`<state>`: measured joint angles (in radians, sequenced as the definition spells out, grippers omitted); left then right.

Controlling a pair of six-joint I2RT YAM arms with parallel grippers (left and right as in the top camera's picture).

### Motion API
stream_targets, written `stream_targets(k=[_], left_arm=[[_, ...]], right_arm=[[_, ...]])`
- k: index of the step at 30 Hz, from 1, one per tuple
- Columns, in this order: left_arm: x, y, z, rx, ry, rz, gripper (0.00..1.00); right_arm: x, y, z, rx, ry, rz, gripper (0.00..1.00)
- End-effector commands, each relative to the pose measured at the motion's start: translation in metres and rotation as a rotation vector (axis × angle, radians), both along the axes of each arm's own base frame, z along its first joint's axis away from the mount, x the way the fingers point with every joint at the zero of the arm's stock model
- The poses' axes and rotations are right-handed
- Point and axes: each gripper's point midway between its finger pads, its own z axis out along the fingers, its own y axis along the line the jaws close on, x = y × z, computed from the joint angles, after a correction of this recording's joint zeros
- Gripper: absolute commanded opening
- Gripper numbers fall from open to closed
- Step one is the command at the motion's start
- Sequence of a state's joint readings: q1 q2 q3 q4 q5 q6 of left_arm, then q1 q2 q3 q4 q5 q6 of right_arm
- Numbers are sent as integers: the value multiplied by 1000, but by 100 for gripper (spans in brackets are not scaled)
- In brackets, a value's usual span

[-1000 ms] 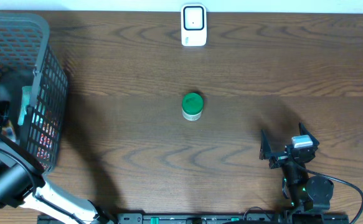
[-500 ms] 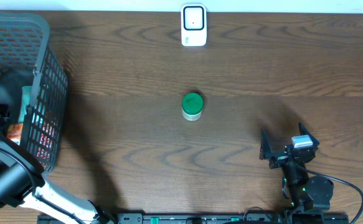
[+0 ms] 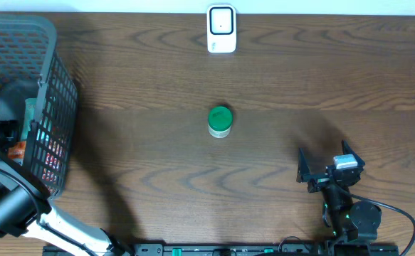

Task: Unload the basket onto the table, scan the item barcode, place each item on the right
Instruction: 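Grasp the orange tissue pack with the left gripper and lift it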

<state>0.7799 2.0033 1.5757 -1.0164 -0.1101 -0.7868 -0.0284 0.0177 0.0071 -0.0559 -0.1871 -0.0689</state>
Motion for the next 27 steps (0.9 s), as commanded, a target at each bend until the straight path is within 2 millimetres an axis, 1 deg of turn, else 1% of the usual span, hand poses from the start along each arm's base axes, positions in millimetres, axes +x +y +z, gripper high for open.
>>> stream_targets(k=[1,11,15,16,20,23,25,26,27], left_arm=[[-7,-4,-14,-14,21,50,98],[-5,-3,-33,2,4,52,98],[-8,-5,-44,1,5,52,98],[-9,-6,-46,-2,7,52,100],[-10,-7,-46,-6,13,36,85],[-9,-6,-43,-6,15,-4,71],[-7,-4,-37,-1,11,-25,62],[-6,-3,-32,3,8,-28,60],[-4,-1,-22,14,-4,-27,60]], right_arm=[[0,3,-1,12,5,10,99],[0,3,-1,12,5,10,99],[0,3,-1,12,5,10,99],[0,3,-1,12,5,10,99],[0,3,-1,12,5,10,99],[0,3,-1,12,5,10,99],[0,3,-1,12,5,10,99],[0,3,-1,12,5,10,99],[0,3,-1,12,5,10,99]])
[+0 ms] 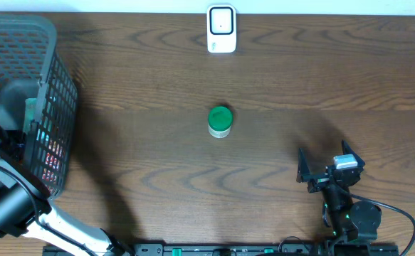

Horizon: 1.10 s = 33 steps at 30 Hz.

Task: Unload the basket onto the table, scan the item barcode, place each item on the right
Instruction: 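Grasp the orange tissue pack with the left gripper and lift it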

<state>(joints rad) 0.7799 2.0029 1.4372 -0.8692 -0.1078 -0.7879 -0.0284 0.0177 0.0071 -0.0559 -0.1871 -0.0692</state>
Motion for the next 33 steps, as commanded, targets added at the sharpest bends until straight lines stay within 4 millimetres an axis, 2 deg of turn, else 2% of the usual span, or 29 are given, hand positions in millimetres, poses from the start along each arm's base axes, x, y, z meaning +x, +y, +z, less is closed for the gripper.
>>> stream_targets(k=[1,4,8,13,17,19,21,24,27,30,33], left_arm=[[2,5,18,19,-5,-28,60],[5,8,46,58,-44,-28,60],[8,11,101,139,-125,-28,60],[19,-6,201,260,-401,-63,60],[32,-46,276,280,-702,-144,60],[40,-78,312,264,-855,-223,60],[47,-113,337,224,-970,-303,60],[58,-173,360,159,-1065,-462,60],[70,-236,362,86,-1081,-664,60],[80,-303,344,24,-1025,-908,60],[82,-338,306,48,-850,-1008,61]], right_arm=[[0,3,-1,13,5,10,99],[0,3,-1,12,5,10,99],[0,3,-1,12,5,10,99],[0,3,-1,12,5,10,99],[0,3,-1,12,5,10,99],[0,3,-1,12,5,10,99],[0,3,-1,12,5,10,99],[0,3,-1,12,5,10,99],[0,3,-1,13,5,10,99],[0,3,-1,12,5,10,99],[0,3,-1,12,5,10,99]])
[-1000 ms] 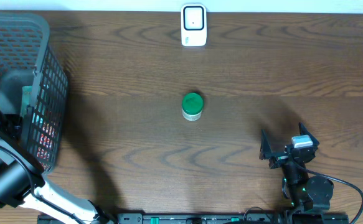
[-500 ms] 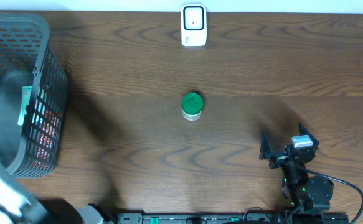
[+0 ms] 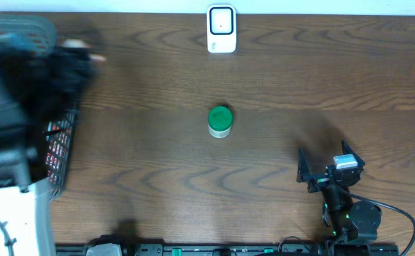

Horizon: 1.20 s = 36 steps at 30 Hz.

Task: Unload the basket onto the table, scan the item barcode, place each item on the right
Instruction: 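Grasp the orange tissue pack with the left gripper and lift it, then set the orange tissue pack beside the jar and release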

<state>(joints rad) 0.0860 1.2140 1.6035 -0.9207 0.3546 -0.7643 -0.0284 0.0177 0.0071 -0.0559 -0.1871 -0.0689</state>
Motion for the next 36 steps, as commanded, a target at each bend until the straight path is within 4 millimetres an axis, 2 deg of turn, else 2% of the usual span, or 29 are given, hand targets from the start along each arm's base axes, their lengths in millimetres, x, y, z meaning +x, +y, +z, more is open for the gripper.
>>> stream_targets(k=[1,8,11,19,22,23,25,27,29,32,33,34,36], left_arm=[[5,-35,-51,198,155,-72,60],[8,-103,-151,373,451,-263,61],[13,-121,-197,417,569,-316,61],[22,-138,-312,475,831,-314,61],[19,-136,-340,487,901,-300,61],[19,-136,-345,490,912,-301,69],[21,-137,-348,490,909,-301,87],[25,-138,-342,483,882,-296,99],[32,-136,-329,482,844,-284,98],[41,-135,-291,472,755,-292,98],[45,-134,-263,461,683,-299,98],[47,-132,-246,454,642,-298,98],[51,-126,-197,435,515,-297,98]], right_arm=[[0,3,-1,12,5,10,99],[0,3,-1,12,5,10,99],[0,3,-1,12,5,10,99],[0,3,-1,12,5,10,99],[0,3,-1,12,5,10,99],[0,3,-1,12,5,10,99],[0,3,-1,12,5,10,99],[0,3,-1,12,5,10,99],[0,3,-1,12,5,10,99],[0,3,-1,12,5,10,99],[0,3,-1,12,5,10,99],[0,3,-1,12,5,10,99],[0,3,-1,12,5,10,99]])
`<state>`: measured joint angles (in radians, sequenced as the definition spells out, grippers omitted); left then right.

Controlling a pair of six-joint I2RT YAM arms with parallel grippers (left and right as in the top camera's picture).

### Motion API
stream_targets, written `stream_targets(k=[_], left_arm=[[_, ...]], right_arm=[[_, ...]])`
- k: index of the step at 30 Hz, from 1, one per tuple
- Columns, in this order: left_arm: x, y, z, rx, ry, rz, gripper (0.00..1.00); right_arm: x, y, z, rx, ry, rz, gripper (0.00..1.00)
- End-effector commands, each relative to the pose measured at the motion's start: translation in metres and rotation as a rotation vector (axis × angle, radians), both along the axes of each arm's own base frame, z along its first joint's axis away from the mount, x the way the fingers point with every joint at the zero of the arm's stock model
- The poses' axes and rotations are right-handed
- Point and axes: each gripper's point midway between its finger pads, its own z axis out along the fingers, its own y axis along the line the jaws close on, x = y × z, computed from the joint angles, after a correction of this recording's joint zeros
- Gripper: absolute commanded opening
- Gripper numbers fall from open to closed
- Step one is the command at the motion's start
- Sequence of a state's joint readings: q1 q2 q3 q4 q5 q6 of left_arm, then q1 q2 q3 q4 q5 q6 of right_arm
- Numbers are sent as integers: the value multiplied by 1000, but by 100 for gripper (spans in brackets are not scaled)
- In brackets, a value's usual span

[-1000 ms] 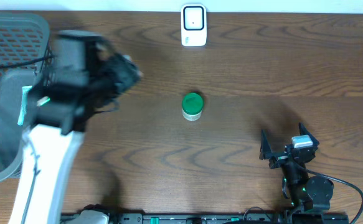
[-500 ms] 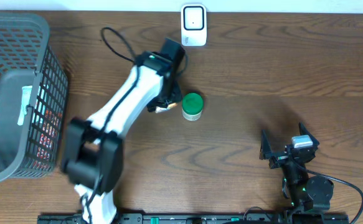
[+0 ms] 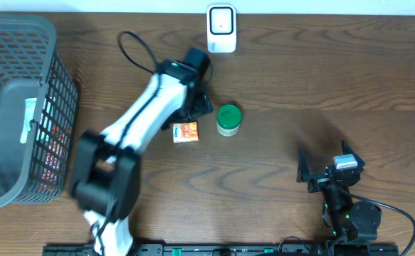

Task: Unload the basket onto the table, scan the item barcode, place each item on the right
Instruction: 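Set the orange tissue pack beside the jar and release, then reach the left gripper into the basket and grasp the green tissue pack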

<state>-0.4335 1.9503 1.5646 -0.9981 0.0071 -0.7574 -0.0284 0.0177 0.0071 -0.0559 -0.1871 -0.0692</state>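
A small orange packet (image 3: pixel 185 131) lies flat on the wooden table (image 3: pixel 300 78), just left of a green-lidded jar (image 3: pixel 228 119). My left arm reaches in from the lower left, and its gripper (image 3: pixel 198 108) hangs over the table just above the packet, between packet and jar. Its fingers look spread, with nothing between them. The white barcode scanner (image 3: pixel 221 29) stands at the far edge of the table, in the middle. At the near right my right gripper (image 3: pixel 326 169) rests open and holds nothing.
A grey mesh basket (image 3: pixel 18 107) with more items inside fills the left end of the table. The left arm's cable loops over the table near the scanner.
My left arm has come out from over the basket to the table's middle. The orange packet now lies on the table beside the jar, which sits slightly further right. The right arm has not moved.
My left arm was down in the basket at the first two moments, near an orange packet among the items. Then it was a blur raised over the basket. Now it is at the middle of the table, with the packet lying there beside the jar.
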Motion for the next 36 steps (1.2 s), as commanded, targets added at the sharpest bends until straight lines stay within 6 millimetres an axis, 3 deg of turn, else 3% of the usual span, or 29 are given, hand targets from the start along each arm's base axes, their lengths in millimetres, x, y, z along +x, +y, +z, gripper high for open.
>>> stream_targets(k=[1,4,6,9,13,16,19,23,29,36], left_arm=[[21,15,119,-75,-312,-30,98],[18,47,191,-48,-511,-22,98],[9,89,238,32,-652,39,98],[-17,164,288,173,-800,227,98],[-65,256,324,283,-890,509,98],[-99,310,332,338,-905,696,98],[-116,346,323,261,-888,808,98],[-108,373,298,88,-842,873,98],[-96,407,225,-57,-616,968,99],[-80,426,137,-131,-412,1009,96]], right_arm=[[0,3,-1,13,5,10,99],[0,3,-1,12,5,10,99],[0,3,-1,12,5,10,99],[0,3,-1,12,5,10,99],[0,3,-1,13,5,10,99],[0,3,-1,13,5,10,99],[0,3,-1,12,5,10,99],[0,3,-1,12,5,10,99],[0,3,-1,12,5,10,99],[0,3,-1,12,5,10,99]])
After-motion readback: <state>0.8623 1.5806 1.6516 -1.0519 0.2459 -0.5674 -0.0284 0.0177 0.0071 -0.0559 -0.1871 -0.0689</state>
